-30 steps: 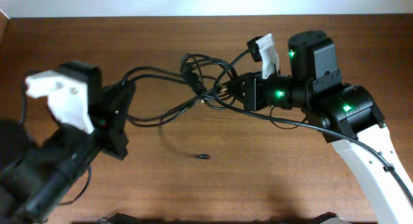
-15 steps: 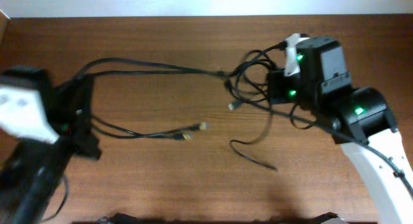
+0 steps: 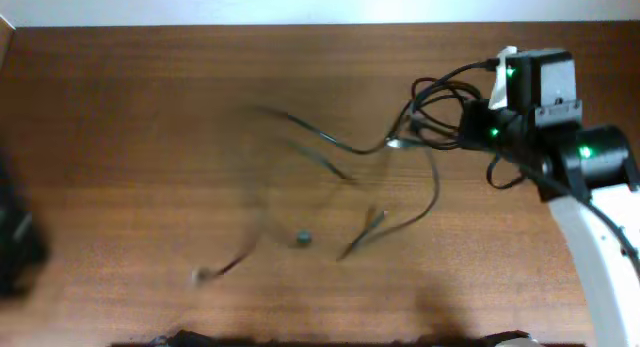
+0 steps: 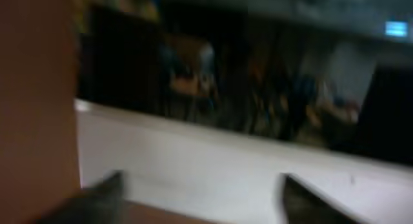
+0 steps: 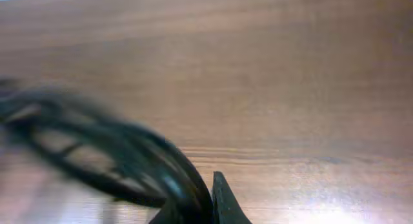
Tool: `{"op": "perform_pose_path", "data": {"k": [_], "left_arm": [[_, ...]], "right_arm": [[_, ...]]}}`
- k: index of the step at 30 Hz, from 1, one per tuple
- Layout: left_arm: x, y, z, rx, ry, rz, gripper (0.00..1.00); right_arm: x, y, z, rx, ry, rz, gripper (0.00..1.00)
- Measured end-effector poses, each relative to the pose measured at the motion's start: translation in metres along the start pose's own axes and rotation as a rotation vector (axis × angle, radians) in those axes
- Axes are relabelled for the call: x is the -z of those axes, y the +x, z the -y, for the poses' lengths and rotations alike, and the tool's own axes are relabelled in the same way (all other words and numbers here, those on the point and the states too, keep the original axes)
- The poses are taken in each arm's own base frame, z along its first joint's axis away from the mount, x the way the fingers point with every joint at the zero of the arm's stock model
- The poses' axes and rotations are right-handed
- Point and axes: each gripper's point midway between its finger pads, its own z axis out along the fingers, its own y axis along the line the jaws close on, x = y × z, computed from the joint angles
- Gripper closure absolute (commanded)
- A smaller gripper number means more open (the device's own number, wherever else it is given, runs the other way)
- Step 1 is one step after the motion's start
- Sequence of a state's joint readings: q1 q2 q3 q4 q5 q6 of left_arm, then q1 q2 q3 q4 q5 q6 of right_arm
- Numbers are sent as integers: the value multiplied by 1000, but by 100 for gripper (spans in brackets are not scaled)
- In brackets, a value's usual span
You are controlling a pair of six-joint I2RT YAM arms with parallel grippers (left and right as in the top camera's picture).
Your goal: Untangle cables
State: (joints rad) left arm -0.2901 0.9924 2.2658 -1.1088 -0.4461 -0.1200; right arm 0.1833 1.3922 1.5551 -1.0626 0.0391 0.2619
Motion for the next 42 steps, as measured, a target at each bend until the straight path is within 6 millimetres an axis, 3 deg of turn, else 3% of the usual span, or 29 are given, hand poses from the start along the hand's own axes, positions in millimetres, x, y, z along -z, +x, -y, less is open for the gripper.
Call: {"op": "perform_pose_path", "data": {"k": [2,4,9,12,17,20,23,26,30,37,40,41,42], "left_arm": [[40,-21,-20,47,-9,91,1],[45,-21,-22,46,-6,92,1],[10,23,15,-29,115,-93,1],[8,45,31,-52,201,-186,1],[5,91,58,-124,345,-363,1],[-15,127,83,-159,441,-496,1],[-36,164,108,-158,527,-632,1],[-58,196,132,-159,603,-748,1],[-67,227,139,-288,680,-829,1],[-48,234,150,-598,959,-730,1],[-48,232,153,-634,995,-696,14],[-49,231,154,-642,1003,-682,22],[-50,229,155,-649,1009,-667,37]], "right_arm": [[-6,3,-5,5,-25,-22,96],[-4,3,-17,19,-93,-25,96],[6,5,-60,94,-349,-40,96],[21,10,-92,149,-557,-51,96],[64,10,-135,251,-806,-23,96],[104,17,-175,365,-933,17,95],[130,29,-199,437,-1014,27,95],[141,41,-213,476,-1057,10,95],[149,45,-218,470,-1098,-7,95],[203,29,-227,402,-1234,4,94],[218,33,-230,369,-1313,-51,94],[225,34,-232,361,-1350,-69,94],[233,34,-234,358,-1389,-80,94]]}}
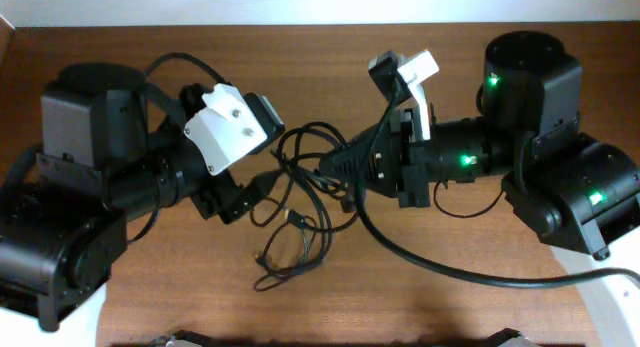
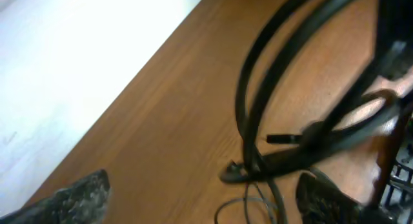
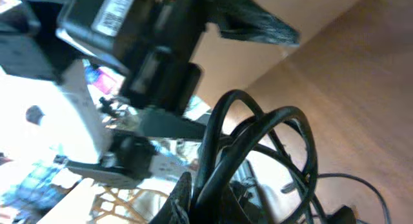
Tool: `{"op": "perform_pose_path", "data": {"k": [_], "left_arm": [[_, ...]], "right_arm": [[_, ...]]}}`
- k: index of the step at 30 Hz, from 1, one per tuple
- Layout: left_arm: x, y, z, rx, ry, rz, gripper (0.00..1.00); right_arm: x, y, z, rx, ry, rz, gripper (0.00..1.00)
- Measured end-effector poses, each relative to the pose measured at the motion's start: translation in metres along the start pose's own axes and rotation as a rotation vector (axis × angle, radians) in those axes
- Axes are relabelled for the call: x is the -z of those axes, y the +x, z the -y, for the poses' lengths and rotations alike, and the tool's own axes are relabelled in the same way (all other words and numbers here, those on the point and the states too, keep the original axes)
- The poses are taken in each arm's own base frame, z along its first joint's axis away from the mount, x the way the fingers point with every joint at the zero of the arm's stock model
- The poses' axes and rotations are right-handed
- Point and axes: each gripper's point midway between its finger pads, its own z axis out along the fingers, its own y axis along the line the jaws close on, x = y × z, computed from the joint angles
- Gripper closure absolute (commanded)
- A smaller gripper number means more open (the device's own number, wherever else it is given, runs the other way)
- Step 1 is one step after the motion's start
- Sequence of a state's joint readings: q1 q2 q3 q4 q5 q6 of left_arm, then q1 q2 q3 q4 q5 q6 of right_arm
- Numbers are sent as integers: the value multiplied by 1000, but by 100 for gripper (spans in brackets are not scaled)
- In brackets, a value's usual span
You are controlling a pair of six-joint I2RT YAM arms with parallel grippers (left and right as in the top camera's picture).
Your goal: Untangle cables
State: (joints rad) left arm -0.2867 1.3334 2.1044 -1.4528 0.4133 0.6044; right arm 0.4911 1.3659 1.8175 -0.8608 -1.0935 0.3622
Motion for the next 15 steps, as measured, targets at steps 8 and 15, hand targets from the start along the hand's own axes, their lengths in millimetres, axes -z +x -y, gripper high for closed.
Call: {"op": "perform_pose_path", "data": {"k": [8,15], "left_arm": [[0,-2,1,-26,5,9,89],[0,0,0,-25,1,2,18]], "right_arm": [[1,-12,-22,11,-106,15,94],[10,-18,-14,-7,-82,41,95]]}}
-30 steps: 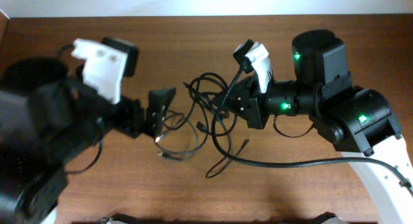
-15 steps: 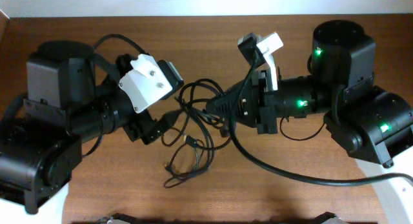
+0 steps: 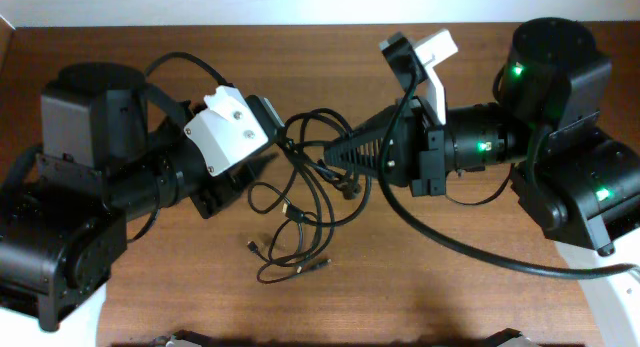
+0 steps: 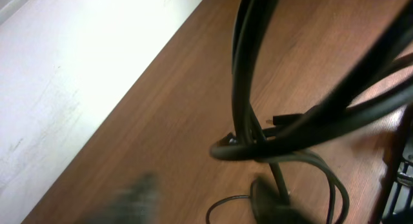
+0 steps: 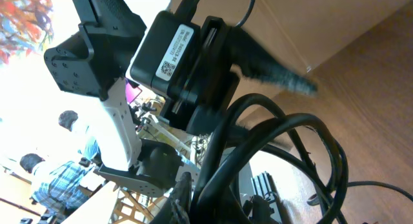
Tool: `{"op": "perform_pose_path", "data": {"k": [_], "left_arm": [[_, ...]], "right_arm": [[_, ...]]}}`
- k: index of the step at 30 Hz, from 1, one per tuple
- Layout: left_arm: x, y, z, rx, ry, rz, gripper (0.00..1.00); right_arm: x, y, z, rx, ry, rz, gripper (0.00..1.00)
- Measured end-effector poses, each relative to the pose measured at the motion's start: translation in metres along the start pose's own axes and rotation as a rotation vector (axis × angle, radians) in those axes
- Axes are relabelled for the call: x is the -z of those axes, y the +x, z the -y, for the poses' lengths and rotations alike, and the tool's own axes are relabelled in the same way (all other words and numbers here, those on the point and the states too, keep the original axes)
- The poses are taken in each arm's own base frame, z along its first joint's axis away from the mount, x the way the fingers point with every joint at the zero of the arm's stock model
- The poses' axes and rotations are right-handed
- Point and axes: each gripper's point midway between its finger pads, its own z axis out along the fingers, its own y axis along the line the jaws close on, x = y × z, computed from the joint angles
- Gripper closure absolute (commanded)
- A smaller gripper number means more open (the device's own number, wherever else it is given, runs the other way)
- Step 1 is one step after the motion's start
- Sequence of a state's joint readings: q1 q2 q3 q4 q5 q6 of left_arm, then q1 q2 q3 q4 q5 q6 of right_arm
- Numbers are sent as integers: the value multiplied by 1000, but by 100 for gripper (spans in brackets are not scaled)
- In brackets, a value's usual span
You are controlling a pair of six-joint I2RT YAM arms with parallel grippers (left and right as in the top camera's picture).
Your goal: Untangle cables
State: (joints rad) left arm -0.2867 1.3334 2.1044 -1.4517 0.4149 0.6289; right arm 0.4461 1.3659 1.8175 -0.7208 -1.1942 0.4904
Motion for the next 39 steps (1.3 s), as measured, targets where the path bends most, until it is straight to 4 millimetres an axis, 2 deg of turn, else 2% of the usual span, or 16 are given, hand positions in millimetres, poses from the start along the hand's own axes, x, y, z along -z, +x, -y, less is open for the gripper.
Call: {"op": "perform_pose_path", "data": {"k": [3,4,5,8,9,10,12,13,20,23,26,29,33,36,38,39], "left_arm": [[0,-1,0,-1,2,5,18],[0,-3,1,-3,7,14,2],[0,-8,2,-9,16,38,1],[2,-25,10,-30,72,124,5],[3,-29,12,-35,85,142,21],[3,-31,13,-39,92,154,47],[4,-33,15,-38,107,166,89],[4,-33,16,-39,111,168,100],[4,-35,17,-44,118,177,100],[4,-33,17,-42,117,170,100],[5,-29,14,-40,85,148,100],[22,-28,14,-58,24,153,100],[64,-31,18,-108,-113,203,100],[100,-34,18,-109,-246,257,100],[113,-32,14,-49,-310,275,100],[116,-30,10,-3,-339,277,100]], "right_arm": [[0,0,0,-1,-1,0,94],[0,0,0,-2,-1,0,94],[0,0,0,-3,-1,0,94],[0,0,0,-3,-1,0,94],[0,0,0,-4,-1,-1,94],[0,0,0,-4,-1,-1,93],[0,0,0,-12,-1,-1,92],[0,0,0,-18,-2,0,92],[0,-1,-11,5,-56,-12,92],[9,-10,-4,17,-25,25,92],[38,-28,23,-6,80,111,92],[60,-24,56,-128,170,134,92],[61,-11,82,-197,220,105,92],[67,-2,118,-264,380,107,91],[69,6,128,-282,452,93,91],[71,11,134,-291,513,83,85]]}}
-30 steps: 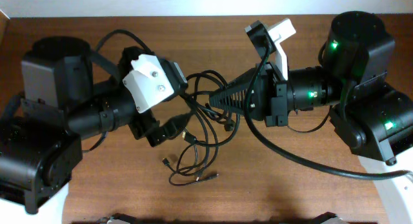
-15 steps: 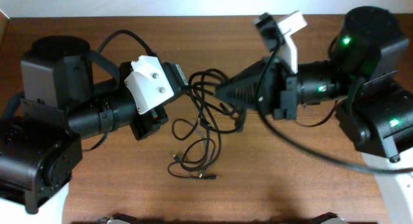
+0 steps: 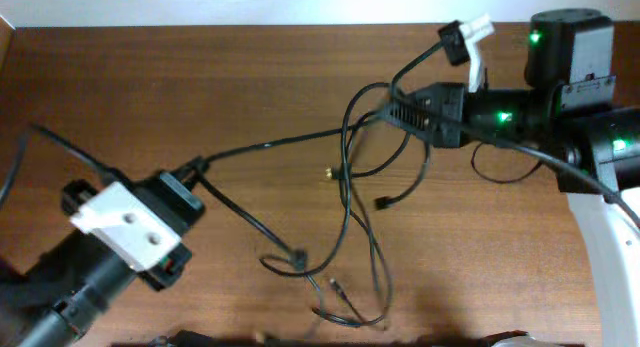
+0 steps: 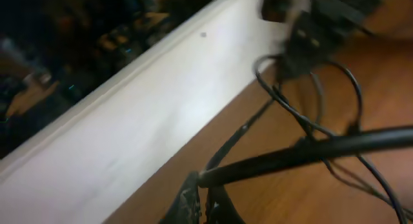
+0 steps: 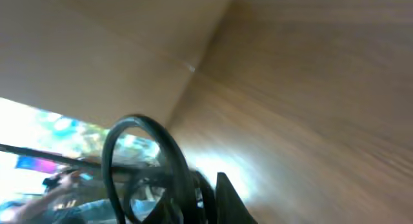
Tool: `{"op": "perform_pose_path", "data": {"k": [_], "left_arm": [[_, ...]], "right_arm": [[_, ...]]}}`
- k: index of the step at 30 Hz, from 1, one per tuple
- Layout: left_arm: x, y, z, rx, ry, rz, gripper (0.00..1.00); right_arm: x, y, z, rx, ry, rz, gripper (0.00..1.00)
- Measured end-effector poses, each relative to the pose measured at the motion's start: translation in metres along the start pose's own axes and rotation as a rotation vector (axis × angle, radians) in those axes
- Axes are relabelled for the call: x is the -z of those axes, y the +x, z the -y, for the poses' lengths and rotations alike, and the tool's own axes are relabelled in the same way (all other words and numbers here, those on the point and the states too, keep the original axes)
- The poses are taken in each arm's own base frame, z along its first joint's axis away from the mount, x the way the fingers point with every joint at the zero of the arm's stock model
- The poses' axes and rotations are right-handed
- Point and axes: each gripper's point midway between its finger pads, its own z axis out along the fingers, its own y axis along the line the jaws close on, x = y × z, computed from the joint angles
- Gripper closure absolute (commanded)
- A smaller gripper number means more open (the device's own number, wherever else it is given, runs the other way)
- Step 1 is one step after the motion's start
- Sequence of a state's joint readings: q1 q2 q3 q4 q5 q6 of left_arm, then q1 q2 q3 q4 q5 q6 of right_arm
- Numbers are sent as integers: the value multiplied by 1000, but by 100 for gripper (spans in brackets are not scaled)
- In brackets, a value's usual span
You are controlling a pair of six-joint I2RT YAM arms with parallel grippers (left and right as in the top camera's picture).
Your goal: Untangle cables
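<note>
Several thin black cables (image 3: pixel 349 192) hang in loops between my two grippers, their plug ends (image 3: pixel 298 257) lying on the wooden table (image 3: pixel 150 77). My left gripper (image 3: pixel 193 172) stands at the lower left, shut on one black cable (image 4: pixel 303 150) that runs taut to the right. In the left wrist view its gripper (image 4: pixel 205 190) pinches that cable's end. My right gripper (image 3: pixel 397 112) is at the back right, shut on the cable bundle (image 5: pixel 151 156); in its wrist view the gripper (image 5: pixel 206 198) clamps the loops.
A white wall edge (image 4: pixel 148 114) runs along the table's far side. The right arm's body (image 3: pixel 570 77) fills the right back corner, and the left arm's white camera mount (image 3: pixel 125 222) sits at the lower left. Loose plugs (image 3: pixel 335 284) lie near the front middle.
My left gripper, open beside the bundle at the table's middle, is now shut on one cable at the lower left. The right gripper has moved back right, and the cable is stretched between them.
At first my right gripper alone held the bundle at the back right, with the left arm off at the edge. Then both arms stood close at the middle, the left open by the bundle. Now they are apart with one cable pulled out.
</note>
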State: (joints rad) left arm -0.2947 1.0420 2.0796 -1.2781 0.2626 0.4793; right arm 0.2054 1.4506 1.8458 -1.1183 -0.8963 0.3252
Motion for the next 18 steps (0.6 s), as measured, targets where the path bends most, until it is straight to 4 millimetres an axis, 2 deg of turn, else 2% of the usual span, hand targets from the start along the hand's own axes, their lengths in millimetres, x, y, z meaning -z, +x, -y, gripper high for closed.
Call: {"op": "perform_pose_path", "data": {"k": [2,3,4,5,6,7,9,11,13,16,18], "left_arm": [[3,-2,-14,70,-84,9,100],[8,-6,-23,86,-138,25,100],[24,-10,-35,123,-226,51,100],[41,-12,-39,152,-279,78,100],[67,-18,-44,184,-350,132,100],[83,-24,-48,206,-388,172,100],[89,-26,-52,237,-420,192,100],[84,-24,-56,268,-428,182,99],[81,-25,-59,292,-433,189,98],[81,-26,-60,333,-434,199,100],[81,-24,-66,430,-459,212,100]], "right_arm": [[2,-1,20,-2,126,18,73],[7,-1,39,-24,222,31,62],[15,-7,78,-43,399,55,51],[20,-9,104,-55,517,58,45],[26,-8,127,-61,633,51,44],[33,-7,138,-64,708,52,44],[46,-4,150,-64,808,51,42],[52,-2,156,-65,855,49,39],[48,2,153,-72,827,32,34],[28,7,130,-11,652,-28,29],[13,12,107,98,489,-87,27]]}}
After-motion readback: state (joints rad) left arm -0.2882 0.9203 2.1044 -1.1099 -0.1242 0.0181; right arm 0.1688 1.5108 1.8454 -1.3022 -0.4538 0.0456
